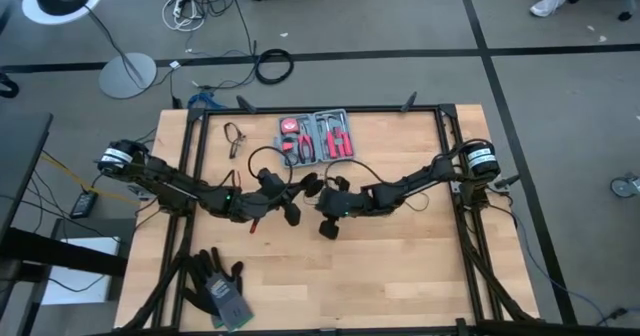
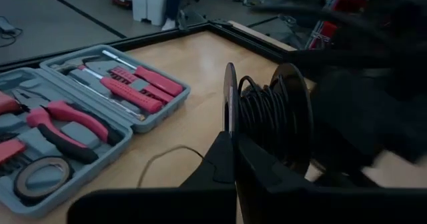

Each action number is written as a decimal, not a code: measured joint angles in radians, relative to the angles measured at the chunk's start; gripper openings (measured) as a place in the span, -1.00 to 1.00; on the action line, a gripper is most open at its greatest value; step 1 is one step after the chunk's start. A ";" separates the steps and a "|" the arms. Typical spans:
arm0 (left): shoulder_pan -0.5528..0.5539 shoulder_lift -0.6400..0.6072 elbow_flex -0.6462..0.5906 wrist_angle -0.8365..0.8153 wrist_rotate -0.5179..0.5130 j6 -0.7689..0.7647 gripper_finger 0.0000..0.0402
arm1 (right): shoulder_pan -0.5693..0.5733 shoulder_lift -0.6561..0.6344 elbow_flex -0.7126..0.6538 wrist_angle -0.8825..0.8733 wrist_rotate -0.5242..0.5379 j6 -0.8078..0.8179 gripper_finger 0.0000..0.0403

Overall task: Coil cords
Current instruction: Coil the black wire onto the black spool

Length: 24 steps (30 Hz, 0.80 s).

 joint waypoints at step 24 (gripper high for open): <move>-0.036 0.000 -0.325 0.590 0.056 0.074 -1.00 | -0.095 -0.051 -0.220 0.271 -0.061 0.127 -0.91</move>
